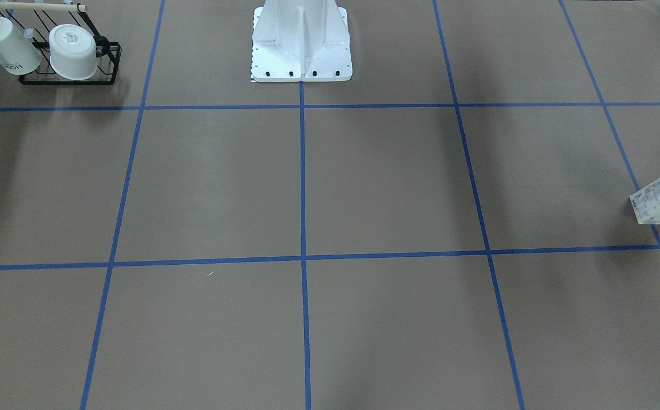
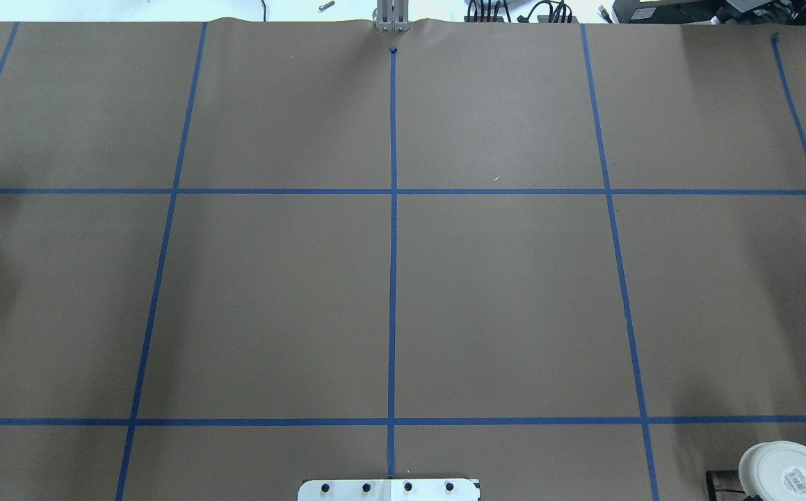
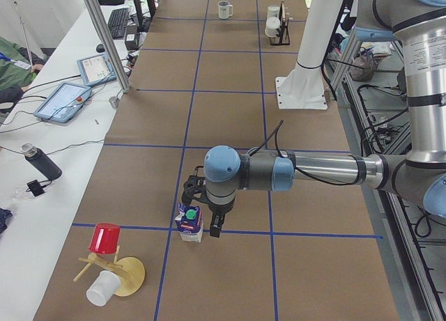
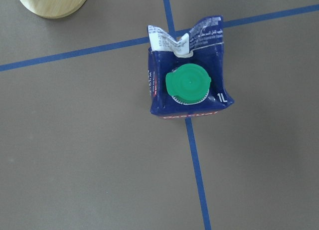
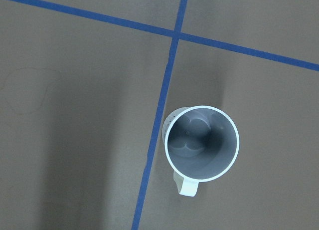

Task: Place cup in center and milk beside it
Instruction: 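Hold the white mug in the right gripper and begin moving it forward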

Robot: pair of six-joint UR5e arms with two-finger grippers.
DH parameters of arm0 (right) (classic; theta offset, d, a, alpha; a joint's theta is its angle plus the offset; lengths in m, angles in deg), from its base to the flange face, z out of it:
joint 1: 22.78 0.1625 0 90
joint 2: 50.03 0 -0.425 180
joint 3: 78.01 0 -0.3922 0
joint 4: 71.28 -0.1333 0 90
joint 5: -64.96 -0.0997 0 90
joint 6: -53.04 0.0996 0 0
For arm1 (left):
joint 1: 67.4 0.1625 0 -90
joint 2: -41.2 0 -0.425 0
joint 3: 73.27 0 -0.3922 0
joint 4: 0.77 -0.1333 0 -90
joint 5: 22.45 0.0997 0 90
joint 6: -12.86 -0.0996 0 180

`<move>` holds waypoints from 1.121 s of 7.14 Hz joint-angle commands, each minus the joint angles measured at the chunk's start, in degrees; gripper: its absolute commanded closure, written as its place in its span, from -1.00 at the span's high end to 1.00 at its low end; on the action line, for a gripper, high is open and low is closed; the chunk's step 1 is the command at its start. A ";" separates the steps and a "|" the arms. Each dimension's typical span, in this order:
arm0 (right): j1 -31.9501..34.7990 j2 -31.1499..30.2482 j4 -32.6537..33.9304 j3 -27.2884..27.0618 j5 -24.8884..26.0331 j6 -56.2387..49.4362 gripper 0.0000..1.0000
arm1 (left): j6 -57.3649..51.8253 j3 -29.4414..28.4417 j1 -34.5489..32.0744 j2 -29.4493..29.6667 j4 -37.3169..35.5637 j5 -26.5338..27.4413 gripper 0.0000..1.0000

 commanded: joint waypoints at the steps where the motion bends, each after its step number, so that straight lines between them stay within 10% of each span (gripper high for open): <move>1: -0.04 0.21 0.00 0.00 0.00 0.00 1.00 | -0.09 0.09 -0.05 0.25 0.09 0.00 0.97; 8: -0.66 3.55 -8.47 -1.15 -0.09 -0.09 1.00 | 0.35 0.09 -0.14 1.83 15.43 0.09 0.97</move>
